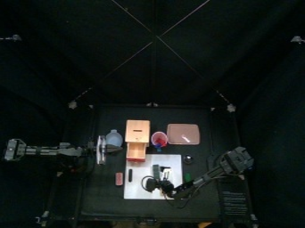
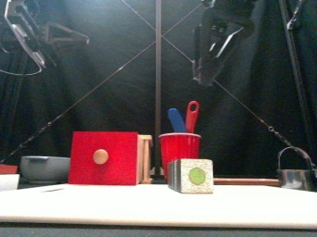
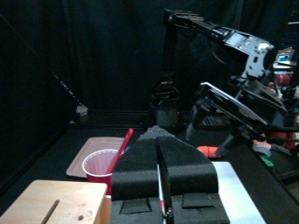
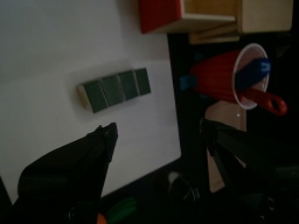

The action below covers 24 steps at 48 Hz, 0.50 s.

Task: Place sushi on board then cut the sushi with the knife then place the pieces on the plate
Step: Pick knife at handle with right hand

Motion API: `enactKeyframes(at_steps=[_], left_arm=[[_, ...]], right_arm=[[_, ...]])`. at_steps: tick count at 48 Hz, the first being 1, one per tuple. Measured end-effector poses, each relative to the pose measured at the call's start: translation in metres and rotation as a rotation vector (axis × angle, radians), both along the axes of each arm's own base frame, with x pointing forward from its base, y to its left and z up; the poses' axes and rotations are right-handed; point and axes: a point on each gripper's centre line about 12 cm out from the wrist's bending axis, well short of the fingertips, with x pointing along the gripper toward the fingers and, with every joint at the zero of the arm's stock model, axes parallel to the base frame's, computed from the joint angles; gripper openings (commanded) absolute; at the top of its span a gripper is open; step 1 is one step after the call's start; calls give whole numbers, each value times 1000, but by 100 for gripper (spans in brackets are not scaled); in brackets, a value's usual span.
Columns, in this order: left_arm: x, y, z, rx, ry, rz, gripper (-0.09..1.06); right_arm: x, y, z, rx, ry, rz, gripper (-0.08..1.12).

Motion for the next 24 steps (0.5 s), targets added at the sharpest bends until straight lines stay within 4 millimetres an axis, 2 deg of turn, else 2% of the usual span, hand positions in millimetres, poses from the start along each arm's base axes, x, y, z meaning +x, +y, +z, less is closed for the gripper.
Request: enactKeyframes(at_steps=[7,17,24], left_arm=[[0,0,0,-1,1,1,10],[0,1,0,-14,0,6,10],[0,2,0,-24,-2,12,10]], right_arm=[[-18,-19,15,74,-46,-8,104],[-33,-42,39,285,-247,43,104],[-51,-74,46,343,-365,44,104]])
